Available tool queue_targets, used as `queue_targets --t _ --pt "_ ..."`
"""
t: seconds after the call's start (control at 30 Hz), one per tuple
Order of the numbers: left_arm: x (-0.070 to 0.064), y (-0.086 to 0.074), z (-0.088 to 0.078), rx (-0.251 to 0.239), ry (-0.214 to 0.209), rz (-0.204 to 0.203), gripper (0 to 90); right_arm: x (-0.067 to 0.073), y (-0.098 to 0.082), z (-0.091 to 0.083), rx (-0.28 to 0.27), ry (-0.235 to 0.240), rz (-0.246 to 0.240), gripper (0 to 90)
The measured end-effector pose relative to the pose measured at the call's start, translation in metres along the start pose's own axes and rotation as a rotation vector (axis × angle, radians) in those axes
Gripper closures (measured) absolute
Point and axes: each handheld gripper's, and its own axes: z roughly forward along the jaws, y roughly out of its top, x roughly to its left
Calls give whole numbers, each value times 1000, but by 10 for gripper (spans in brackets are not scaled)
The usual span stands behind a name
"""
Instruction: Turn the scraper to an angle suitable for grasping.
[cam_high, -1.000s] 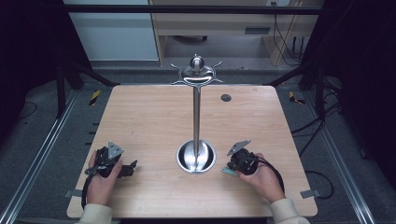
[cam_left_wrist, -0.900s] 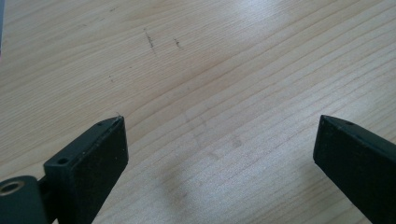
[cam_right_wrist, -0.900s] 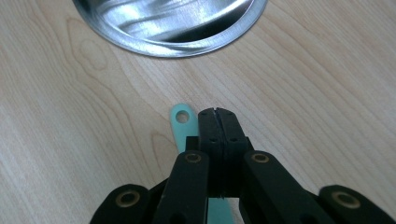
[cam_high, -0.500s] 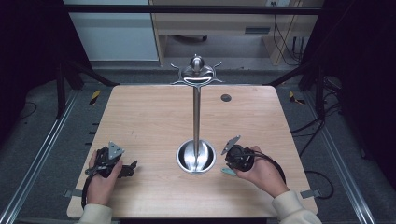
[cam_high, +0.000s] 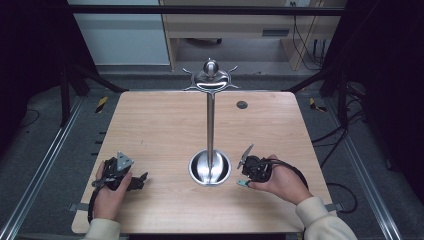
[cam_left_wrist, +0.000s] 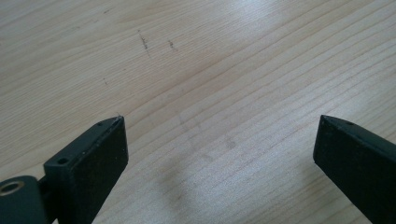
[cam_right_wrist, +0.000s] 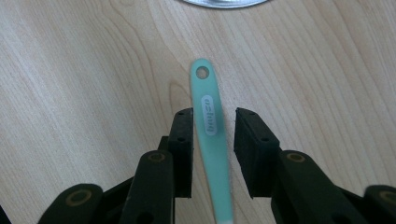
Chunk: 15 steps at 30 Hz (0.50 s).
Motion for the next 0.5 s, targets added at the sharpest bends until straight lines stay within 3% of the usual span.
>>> queue_targets --t 0.13,0.33,0.5 --pt "0 0 1 7 -3 5 29 0 -1 3 21 -5 -6 687" --pt "-1 0 1 5 -5 7 29 -4 1 9 42 25 3 669" --pt "-1 0 2 6 -3 7 29 -5 5 11 60 35 -22 665"
